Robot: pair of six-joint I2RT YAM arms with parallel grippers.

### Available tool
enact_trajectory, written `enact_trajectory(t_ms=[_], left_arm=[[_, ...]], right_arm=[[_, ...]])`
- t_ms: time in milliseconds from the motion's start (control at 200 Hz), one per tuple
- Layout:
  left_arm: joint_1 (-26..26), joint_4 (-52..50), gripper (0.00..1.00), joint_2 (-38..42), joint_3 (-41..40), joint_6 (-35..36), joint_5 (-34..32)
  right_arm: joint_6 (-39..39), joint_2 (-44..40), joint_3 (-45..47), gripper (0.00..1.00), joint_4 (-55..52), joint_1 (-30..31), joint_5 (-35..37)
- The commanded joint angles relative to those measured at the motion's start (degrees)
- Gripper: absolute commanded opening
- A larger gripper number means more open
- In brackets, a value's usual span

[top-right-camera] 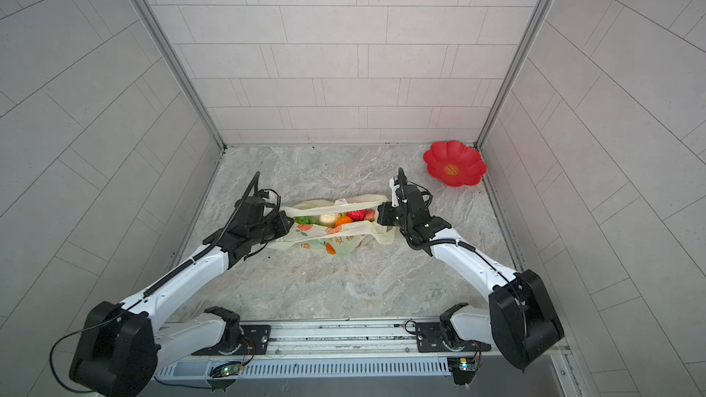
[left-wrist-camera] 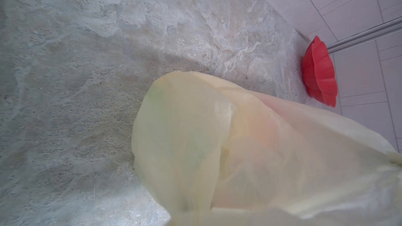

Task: Take fruits out of the plastic bag
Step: Spread open the plastic bag at the top-center of the table.

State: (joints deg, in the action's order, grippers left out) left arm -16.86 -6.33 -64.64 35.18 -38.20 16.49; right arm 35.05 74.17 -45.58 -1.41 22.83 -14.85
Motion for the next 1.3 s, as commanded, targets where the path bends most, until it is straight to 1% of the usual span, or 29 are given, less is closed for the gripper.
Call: enact_trajectory(t_ms=[0,45,90,125,145,150,170,175,190,200,210,230,235,270,275,290,295,345,470,500,535,635,735,791,866,946,1151,1296], left_arm=[[1.05,3.66,0.00,-0.95,-1.21,-0.57,1.92],[0.40,3.56,0.00,-2.56,-0.95,0.28,2.41],[-1.31,2.70,0.00,-3.86,-0.38,1.36,1.29],[-3.22,1.77,0.00,-4.58,0.27,2.19,-0.08],[-4.33,1.42,0.00,-4.95,0.57,2.68,-0.64],[-4.59,1.41,0.00,-5.05,0.62,2.86,-0.79],[-5.57,1.18,0.00,-5.43,0.97,3.15,-1.25],[-5.74,1.16,0.00,-5.55,1.04,3.23,-1.36],[-6.29,1.13,0.00,-5.79,1.13,3.36,-1.54],[-6.66,1.10,0.00,-5.92,1.19,3.38,-1.63],[-6.86,1.24,0.00,-6.08,1.18,3.39,-1.70],[-7.28,1.42,0.00,-6.36,1.14,3.35,-1.89],[-7.43,1.50,0.00,-6.41,1.09,3.28,-1.85],[-7.88,2.28,0.00,-6.78,0.91,3.04,-1.93],[-7.90,2.37,0.00,-6.79,0.88,3.04,-1.96],[-8.15,2.52,0.00,-6.89,0.85,3.04,-2.03],[-8.17,2.53,0.00,-6.98,0.85,3.04,-2.10],[-8.92,2.29,0.00,-7.23,1.06,3.49,-3.04],[-11.10,1.41,0.00,-8.29,2.24,4.44,-4.83],[-11.54,1.21,0.00,-8.54,2.46,4.44,-5.13],[-11.94,1.14,0.00,-8.59,2.63,4.39,-5.43],[-12.30,0.59,0.00,-8.14,3.08,3.94,-6.21],[-12.49,-0.50,0.00,-6.94,3.67,3.82,-6.89],[-12.67,-1.36,0.00,-6.30,4.08,4.04,-7.32],[-12.76,-2.43,0.00,-5.66,4.54,4.49,-7.71],[-12.89,-3.00,0.00,-5.06,4.70,4.46,-7.72],[-13.05,-4.77,0.00,-3.94,5.45,3.72,-7.48],[-13.05,-5.86,0.00,-3.29,6.48,2.63,-7.54]], right_arm=[[2.24,4.89,-3.61,0.00,1.95,-1.32,-1.60],[2.29,6.95,-4.92,0.00,1.48,-1.23,-1.76],[1.61,8.48,-6.47,0.00,-0.05,-0.97,-1.20],[0.62,9.08,-7.57,0.07,-1.97,-0.65,0.16],[-0.19,9.23,-8.24,0.13,-3.50,-0.52,1.03],[-0.19,9.23,-8.24,0.13,-3.50,-0.52,1.03],[-0.85,9.19,-8.76,0.18,-4.56,-0.43,1.61],[-1.21,9.12,-8.89,0.21,-5.11,-0.42,1.90],[-1.45,9.03,-9.04,0.24,-5.58,-0.42,2.10],[-1.78,8.79,-9.20,0.28,-6.40,-0.42,2.59],[-1.85,8.71,-9.27,0.30,-6.67,-0.42,2.74],[-2.30,8.16,-9.56,0.38,-8.05,-0.42,3.80],[-2.30,8.16,-9.56,0.38,-8.05,-0.42,3.80],[-3.15,7.16,-9.85,0.47,-9.87,-0.42,5.19],[-3.32,6.76,-9.89,0.49,-10.37,-0.42,5.56],[-3.52,6.49,-9.99,0.51,-10.92,-0.42,5.89],[-3.79,6.07,-10.04,0.53,-11.45,-0.42,6.37],[-4.84,4.27,-10.35,0.60,-14.46,-0.33,8.50],[-7.18,0.49,-11.76,0.69,-22.53,0.08,14.05],[-7.67,-0.37,-12.02,0.75,-24.33,0.47,15.34],[-8.29,-1.48,-12.48,0.78,-26.63,1.23,17.16],[-9.89,-4.11,-13.53,0.79,-31.89,5.30,23.04],[-11.02,-6.55,-14.02,0.78,-34.28,10.56,24.93],[-10.99,-7.35,-14.27,0.77,-34.91,14.27,27.13],[-11.10,-6.59,-15.07,0.77,-35.41,19.66,29.97],[-11.19,-3.72,-16.48,0.76,-35.42,23.11,31.14],[-10.86,4.39,-19.66,0.75,-34.20,26.66,30.94],[-11.13,8.62,-19.28,0.73,-32.94,27.46,31.05]])
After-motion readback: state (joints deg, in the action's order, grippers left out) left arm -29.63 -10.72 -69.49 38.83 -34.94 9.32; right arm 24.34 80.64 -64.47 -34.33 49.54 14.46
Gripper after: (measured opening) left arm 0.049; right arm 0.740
